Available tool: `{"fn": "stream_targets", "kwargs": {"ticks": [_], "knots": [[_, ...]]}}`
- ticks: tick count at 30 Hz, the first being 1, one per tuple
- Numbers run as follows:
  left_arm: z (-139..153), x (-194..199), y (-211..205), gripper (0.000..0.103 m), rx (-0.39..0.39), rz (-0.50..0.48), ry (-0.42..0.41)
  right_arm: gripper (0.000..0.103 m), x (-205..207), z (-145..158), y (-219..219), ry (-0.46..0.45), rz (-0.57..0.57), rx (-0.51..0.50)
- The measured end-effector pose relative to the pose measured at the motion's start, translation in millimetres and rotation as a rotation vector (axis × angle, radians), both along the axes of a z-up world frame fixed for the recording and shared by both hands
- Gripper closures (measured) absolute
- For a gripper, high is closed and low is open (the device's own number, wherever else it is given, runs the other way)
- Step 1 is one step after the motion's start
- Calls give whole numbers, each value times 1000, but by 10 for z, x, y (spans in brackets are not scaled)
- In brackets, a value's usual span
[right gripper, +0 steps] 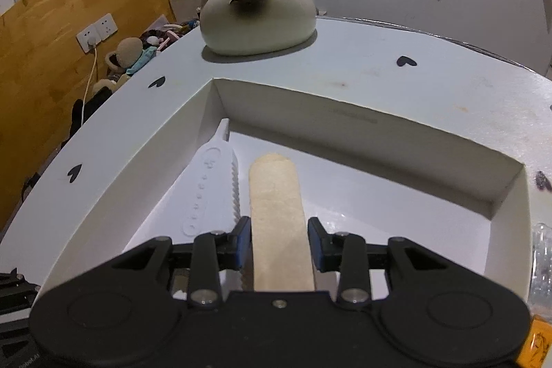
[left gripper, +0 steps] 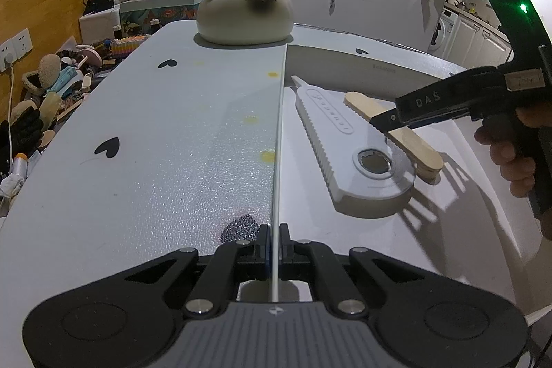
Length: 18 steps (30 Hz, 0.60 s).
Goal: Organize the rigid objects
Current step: 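Place the wooden stick in the tray beside the opener, release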
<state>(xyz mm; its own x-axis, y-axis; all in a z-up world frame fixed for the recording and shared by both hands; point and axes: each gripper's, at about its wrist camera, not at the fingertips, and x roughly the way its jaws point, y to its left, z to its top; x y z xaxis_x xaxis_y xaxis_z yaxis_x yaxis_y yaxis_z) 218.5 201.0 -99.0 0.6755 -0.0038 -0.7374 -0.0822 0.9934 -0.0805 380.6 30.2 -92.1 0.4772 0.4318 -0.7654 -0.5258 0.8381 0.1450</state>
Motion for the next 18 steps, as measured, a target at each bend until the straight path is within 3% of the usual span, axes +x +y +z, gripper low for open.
{"fn": "stream_targets", "kwargs": {"ticks": [9,18], "knots": [[-2,-4,-2,101,-6,6,-1,45,-107,55,-96,-8,-40,-37],[-10,-4,10,101,-11,10,-3,43,-270,240,-355,-28,-68,6]]}}
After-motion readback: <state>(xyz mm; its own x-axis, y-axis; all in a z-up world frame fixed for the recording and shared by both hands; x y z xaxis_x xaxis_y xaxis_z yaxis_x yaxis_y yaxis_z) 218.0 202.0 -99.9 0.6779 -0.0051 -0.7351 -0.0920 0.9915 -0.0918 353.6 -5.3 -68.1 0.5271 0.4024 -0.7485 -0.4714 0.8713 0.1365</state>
